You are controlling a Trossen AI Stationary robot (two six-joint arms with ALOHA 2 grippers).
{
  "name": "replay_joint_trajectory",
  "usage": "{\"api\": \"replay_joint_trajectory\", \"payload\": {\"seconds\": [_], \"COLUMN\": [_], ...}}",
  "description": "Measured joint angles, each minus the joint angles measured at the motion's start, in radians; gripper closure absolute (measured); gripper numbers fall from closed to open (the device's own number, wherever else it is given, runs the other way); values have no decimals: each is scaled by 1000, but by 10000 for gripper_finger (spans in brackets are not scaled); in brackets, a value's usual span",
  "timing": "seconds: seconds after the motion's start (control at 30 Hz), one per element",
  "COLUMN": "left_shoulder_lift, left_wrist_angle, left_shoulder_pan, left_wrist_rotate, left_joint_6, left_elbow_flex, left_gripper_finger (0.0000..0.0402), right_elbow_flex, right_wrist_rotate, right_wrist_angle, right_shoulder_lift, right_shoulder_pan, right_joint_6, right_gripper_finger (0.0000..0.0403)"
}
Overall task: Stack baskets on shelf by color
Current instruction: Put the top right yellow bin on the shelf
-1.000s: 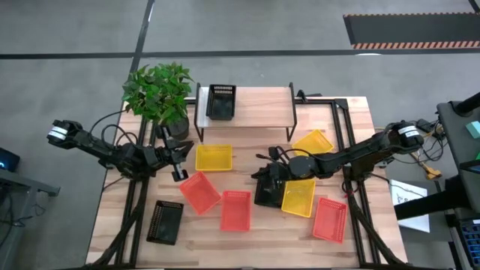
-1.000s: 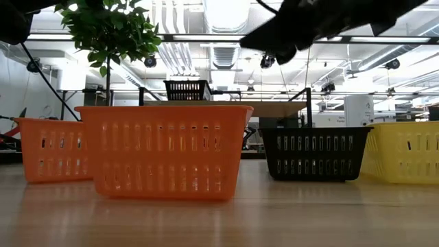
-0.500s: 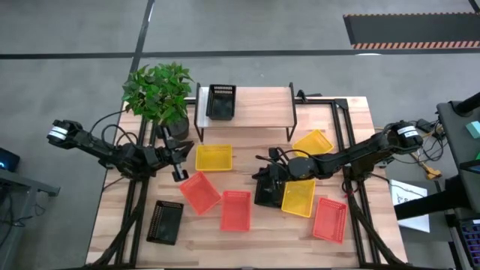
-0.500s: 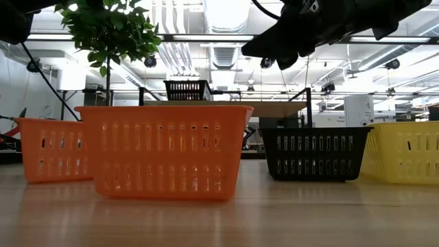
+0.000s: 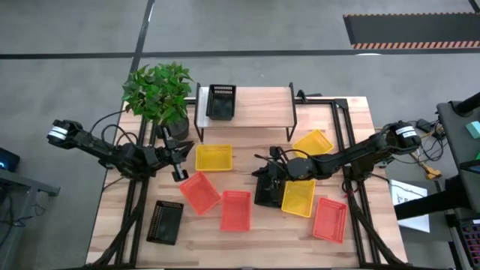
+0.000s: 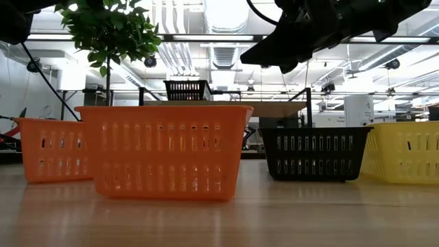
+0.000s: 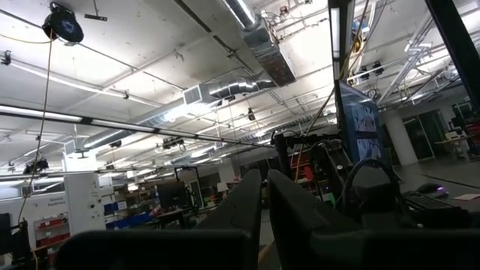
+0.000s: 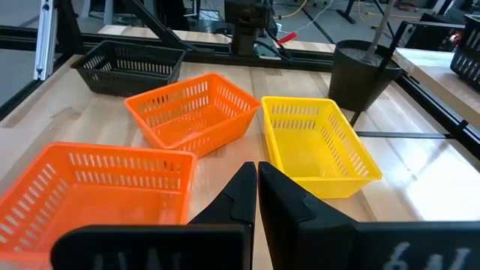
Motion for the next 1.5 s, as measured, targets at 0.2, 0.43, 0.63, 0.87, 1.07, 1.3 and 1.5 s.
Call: {"api": "replay_joint_trajectory", "payload": {"seconds": [0.2,0.43,0.63,0.87,1.07,1.3,1.5], "left_shoulder_lift": [0,3,3,3,3,3,3], "left_wrist_angle": [0,0,0,0,0,0,0], "left_shoulder_pan": [0,0,0,0,0,0,0], "left_wrist_rotate": [0,0,0,0,0,0,0], "left_joint_6": [0,0,0,0,0,0,0], "left_elbow_flex": [0,0,0,0,0,0,0], "left_gripper_finger": [391,391,391,391,391,391,391], "right_elbow_flex": [0,0,0,0,10,65,118], "right_wrist_rotate": [5,29,29,29,28,17,-6], "right_wrist_angle": [4,6,6,6,5,-29,-203], "right_shoulder_lift": [0,0,0,0,0,34,46], "right_shoulder_pan": [0,0,0,0,0,2,10], "right_joint_6": [4,18,21,40,39,23,70], "right_gripper_finger": [380,335,298,267,257,258,259]}}
